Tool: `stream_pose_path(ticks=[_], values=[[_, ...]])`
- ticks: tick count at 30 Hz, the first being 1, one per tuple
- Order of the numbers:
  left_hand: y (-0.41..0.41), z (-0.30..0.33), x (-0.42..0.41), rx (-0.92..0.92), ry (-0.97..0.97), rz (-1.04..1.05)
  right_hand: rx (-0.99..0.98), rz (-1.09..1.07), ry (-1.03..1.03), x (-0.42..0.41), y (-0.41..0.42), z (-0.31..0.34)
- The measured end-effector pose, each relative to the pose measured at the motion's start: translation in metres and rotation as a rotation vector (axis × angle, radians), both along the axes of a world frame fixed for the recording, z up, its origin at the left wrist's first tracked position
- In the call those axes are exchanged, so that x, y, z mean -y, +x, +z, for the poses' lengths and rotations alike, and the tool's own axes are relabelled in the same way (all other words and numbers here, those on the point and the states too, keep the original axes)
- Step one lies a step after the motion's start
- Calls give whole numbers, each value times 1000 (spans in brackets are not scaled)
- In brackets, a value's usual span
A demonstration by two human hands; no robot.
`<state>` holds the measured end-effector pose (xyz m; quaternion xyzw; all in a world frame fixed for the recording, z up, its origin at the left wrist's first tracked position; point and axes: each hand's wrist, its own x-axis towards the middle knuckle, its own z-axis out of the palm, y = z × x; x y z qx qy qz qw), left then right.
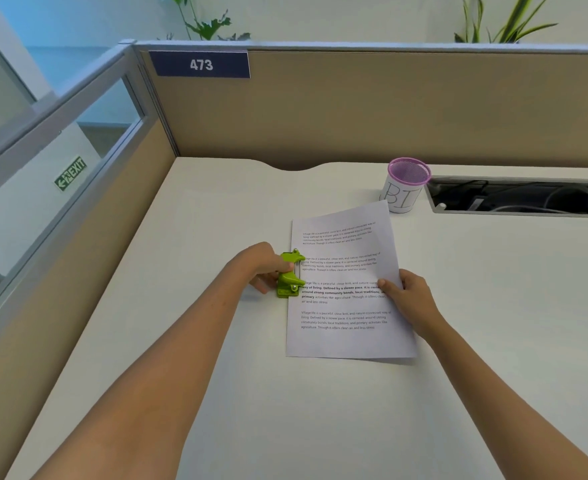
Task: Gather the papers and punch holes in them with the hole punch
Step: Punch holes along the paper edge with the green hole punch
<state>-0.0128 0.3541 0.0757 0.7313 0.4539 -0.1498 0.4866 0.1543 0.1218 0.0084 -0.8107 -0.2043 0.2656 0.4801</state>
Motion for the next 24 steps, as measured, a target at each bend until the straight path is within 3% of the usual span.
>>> stream_pose_path(ticks=[11, 14, 16, 19, 24], values=[[-23, -17, 13, 106, 124, 103, -69, -130, 90, 45, 15, 22], [-31, -23, 25, 207, 440, 115, -37, -141, 130, 57, 12, 36], [-37, -21, 41, 374, 525, 173, -17, -158, 161, 63, 8, 46], [-43, -13, 66, 550, 330, 210, 5, -173, 225, 67, 0, 62], [-57, 1, 106, 624, -201, 291, 41, -178, 330, 65, -16, 89]])
